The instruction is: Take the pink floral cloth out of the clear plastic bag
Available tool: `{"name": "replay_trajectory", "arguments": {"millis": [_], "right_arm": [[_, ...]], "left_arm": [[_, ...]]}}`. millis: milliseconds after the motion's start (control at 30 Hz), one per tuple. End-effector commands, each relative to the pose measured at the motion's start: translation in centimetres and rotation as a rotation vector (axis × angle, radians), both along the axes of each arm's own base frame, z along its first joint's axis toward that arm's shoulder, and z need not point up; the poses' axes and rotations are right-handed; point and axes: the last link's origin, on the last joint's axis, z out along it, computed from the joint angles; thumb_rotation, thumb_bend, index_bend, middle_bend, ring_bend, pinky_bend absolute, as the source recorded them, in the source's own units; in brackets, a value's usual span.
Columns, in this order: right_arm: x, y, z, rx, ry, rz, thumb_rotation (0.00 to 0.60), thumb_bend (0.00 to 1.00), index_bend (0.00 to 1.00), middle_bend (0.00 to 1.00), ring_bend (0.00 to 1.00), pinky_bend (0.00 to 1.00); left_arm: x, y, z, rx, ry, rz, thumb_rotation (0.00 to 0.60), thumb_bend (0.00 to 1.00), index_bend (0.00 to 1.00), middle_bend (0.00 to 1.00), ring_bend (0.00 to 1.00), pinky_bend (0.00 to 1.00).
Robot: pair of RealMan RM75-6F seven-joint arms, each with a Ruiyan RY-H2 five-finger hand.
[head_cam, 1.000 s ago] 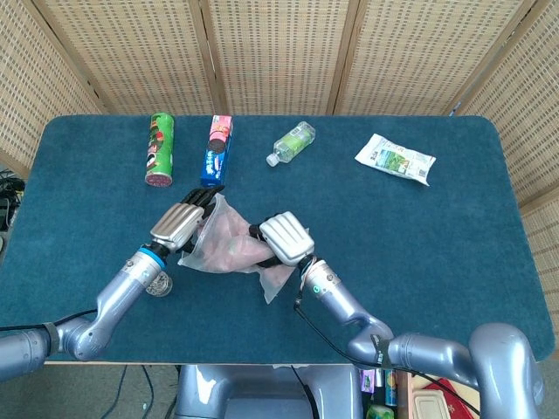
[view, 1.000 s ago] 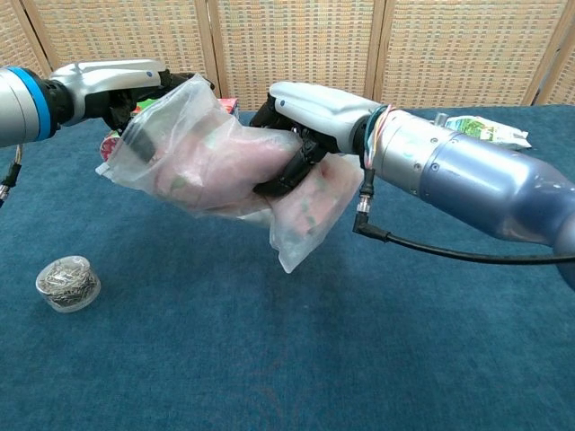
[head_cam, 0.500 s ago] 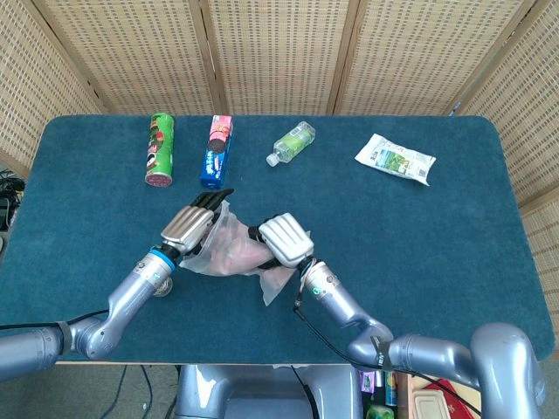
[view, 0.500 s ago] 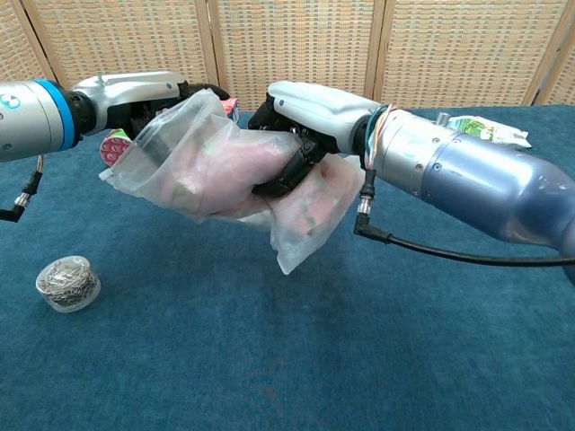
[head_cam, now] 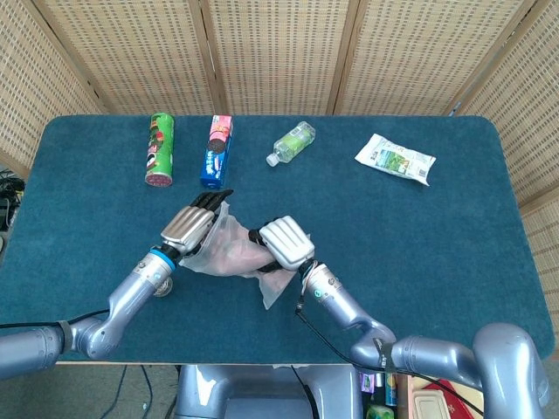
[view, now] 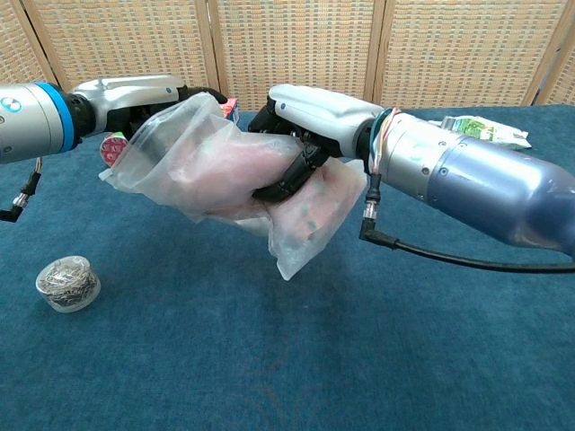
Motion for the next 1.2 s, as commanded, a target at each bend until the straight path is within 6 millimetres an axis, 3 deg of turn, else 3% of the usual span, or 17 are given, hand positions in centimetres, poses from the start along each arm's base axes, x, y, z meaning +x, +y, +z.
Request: {"name": "replay_trajectory", "arguments": {"millis": [33,133,233,300,367,433,467,567,700,767,800,833,900,967,1067,1200], "right_arm": [[-0.1,0.1,-0.1,0.016,-0.002,-0.001,0.600,0.72,0.62,0.66,0.62,0.56],[-0.2,0.1,0.0,0.030,0.010,0.010,0.600,0.72,0.56,0.55,0.57,0.53],[-0.4,0.1,0.1,0.045,0.016,0.010,0.600,0.69,0.35,0.35,0.39,0.36],[-0.7,0.0,0.3,0.046,0.047,0.017,0.600,0.54,0.23,0.23,0.28,0.24],[-1.1,0.1,0.8,0.068,0.055,0.001,0.600,0.33,0.09,0.08,0.14,0.10],[-1.6,0.3,1.5,0.096,0.069,-0.017,0.600,0.19,0.02,0.01,0.03,0.02],[-1.9,0.3,1.9,0.096,0.081,-0.019,0.600,0.11,0.00,0.00,0.01,0.00],[-3.4,0.9,3.6,0.044,0.146,0.005,0.600,0.01,0.00,0.00,0.00,0.00],[-6.0,2.2,5.7,-0.031,0.230,0.058,0.600,0.00,0.00,0.00,0.00,0.00],[-6.7,2.5,6.3,-0.055,0.248,0.080,0.600,0.00,0.00,0.08,0.06,0.00],[-7.3,2.7,6.6,-0.081,0.269,0.106,0.600,0.00,0.00,0.15,0.11,0.02],[-7.8,2.9,6.9,-0.098,0.285,0.126,0.600,0.00,0.00,0.28,0.24,0.07],[-9.3,3.5,7.6,-0.161,0.339,0.214,0.600,0.00,0.01,0.52,0.46,0.28],[-10.7,4.2,8.1,-0.220,0.387,0.336,0.600,0.00,0.05,0.70,0.62,0.59],[-12.4,5.1,8.4,-0.265,0.446,0.496,0.600,0.00,0.12,0.81,0.73,0.80],[-13.4,6.1,8.0,-0.291,0.518,0.698,0.600,0.00,0.20,0.85,0.77,0.91]], "left_arm": [[0.0,0.0,-0.2,0.002,0.005,-0.004,0.600,0.39,0.65,0.00,0.00,0.00],[-0.1,0.2,-0.4,0.008,0.012,-0.006,0.600,0.39,0.66,0.00,0.00,0.00],[-0.2,0.4,-0.7,0.011,0.018,-0.005,0.600,0.39,0.66,0.00,0.00,0.00],[-0.4,0.5,-1.1,0.008,0.019,-0.001,0.600,0.39,0.66,0.00,0.00,0.00],[-0.7,0.6,-1.7,-0.005,0.021,0.010,0.600,0.39,0.66,0.00,0.00,0.00],[-0.9,0.8,-2.3,-0.008,0.023,0.019,0.600,0.39,0.66,0.00,0.00,0.00],[-1.0,0.9,-2.4,-0.006,0.023,0.022,0.600,0.39,0.66,0.00,0.00,0.00],[-1.1,1.2,-2.8,-0.001,0.017,0.031,0.600,0.39,0.66,0.00,0.00,0.00],[-0.8,1.4,-2.7,0.010,0.015,0.018,0.600,0.39,0.66,0.00,0.00,0.00],[-0.7,1.4,-2.7,0.012,0.017,0.014,0.600,0.39,0.66,0.00,0.00,0.00],[-0.6,1.5,-2.7,0.013,0.018,0.012,0.600,0.39,0.66,0.00,0.00,0.00],[-0.5,1.5,-2.7,0.013,0.018,0.011,0.600,0.39,0.66,0.00,0.00,0.00],[-0.3,1.5,-2.6,0.016,0.019,0.007,0.600,0.39,0.66,0.00,0.00,0.00],[-0.1,1.6,-2.7,0.017,0.019,0.005,0.600,0.39,0.66,0.00,0.00,0.00],[0.1,1.7,-2.8,0.013,0.019,0.005,0.600,0.39,0.66,0.00,0.00,0.00],[0.4,1.7,-2.9,0.008,0.017,0.006,0.600,0.39,0.66,0.00,0.00,0.00]]}}
